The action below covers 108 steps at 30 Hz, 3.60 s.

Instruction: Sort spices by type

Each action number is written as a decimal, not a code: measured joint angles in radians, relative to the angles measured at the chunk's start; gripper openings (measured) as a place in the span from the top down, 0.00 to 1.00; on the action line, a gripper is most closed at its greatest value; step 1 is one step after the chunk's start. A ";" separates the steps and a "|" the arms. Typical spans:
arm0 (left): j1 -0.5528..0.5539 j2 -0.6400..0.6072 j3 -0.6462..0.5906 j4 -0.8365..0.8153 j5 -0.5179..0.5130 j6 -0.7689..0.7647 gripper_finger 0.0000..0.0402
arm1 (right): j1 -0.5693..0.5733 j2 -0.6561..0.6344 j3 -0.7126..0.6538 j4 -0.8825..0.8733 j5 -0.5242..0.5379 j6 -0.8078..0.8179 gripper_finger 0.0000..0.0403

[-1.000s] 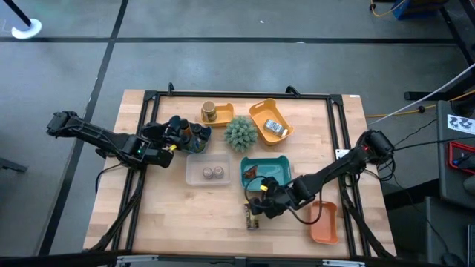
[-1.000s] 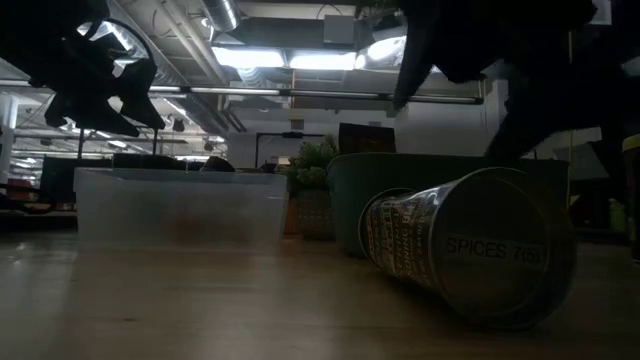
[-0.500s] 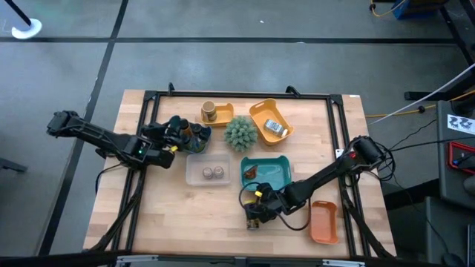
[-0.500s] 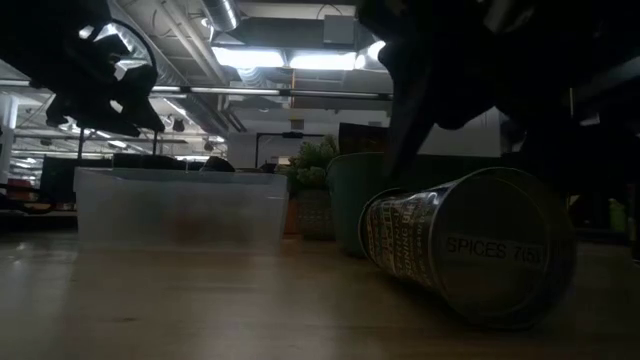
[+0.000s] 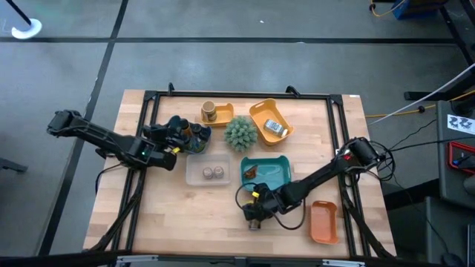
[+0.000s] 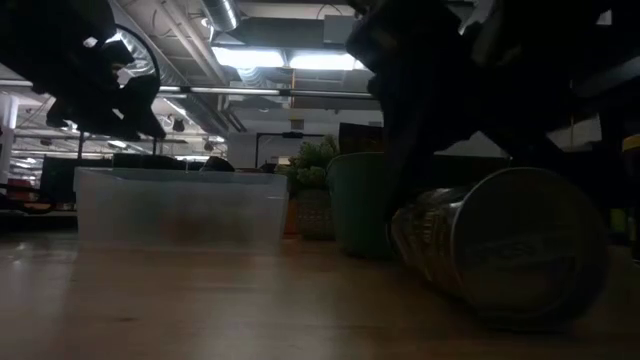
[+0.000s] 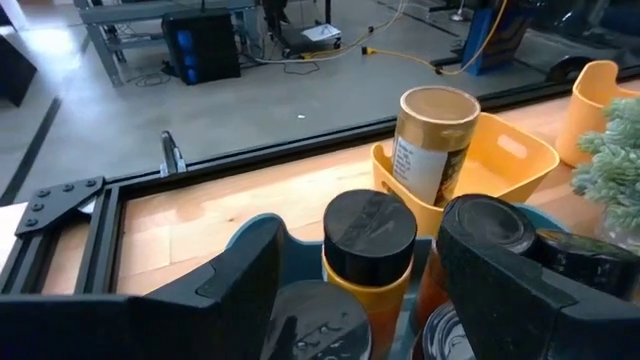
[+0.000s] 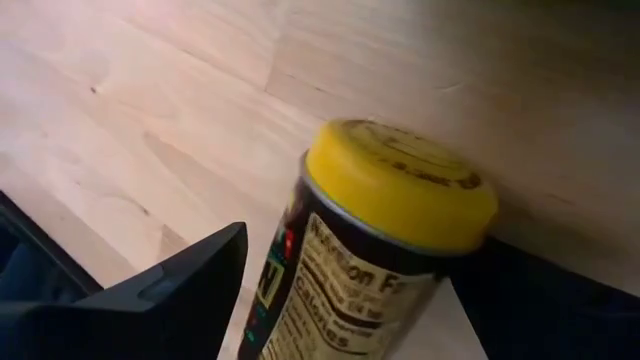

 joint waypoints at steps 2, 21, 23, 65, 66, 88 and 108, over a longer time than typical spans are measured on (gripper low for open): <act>0.000 0.010 0.000 -0.002 0.000 -0.007 0.37 | -0.003 0.001 0.001 -0.003 -0.003 0.000 0.18; 0.000 0.033 0.000 0.003 0.000 -0.008 0.37 | 0.005 -0.012 -0.003 -0.057 -0.009 -0.004 0.50; 0.000 0.033 0.000 0.005 0.000 -0.008 0.37 | 0.008 -0.023 -0.005 -0.075 -0.003 -0.007 0.53; 0.000 0.032 0.000 0.179 -0.011 0.059 0.37 | 0.669 -0.249 -0.002 -0.489 0.759 0.099 0.56; 0.000 0.032 0.000 0.188 -0.011 0.071 0.37 | 0.683 -0.253 -0.002 -0.513 0.763 0.107 0.57; -0.001 0.032 0.000 0.305 -0.011 0.128 0.37 | 0.860 -0.268 -0.025 -0.800 0.801 0.137 0.54; -0.001 0.032 0.000 0.400 -0.010 0.217 0.37 | 0.862 -0.266 -0.181 -0.683 0.824 0.124 0.54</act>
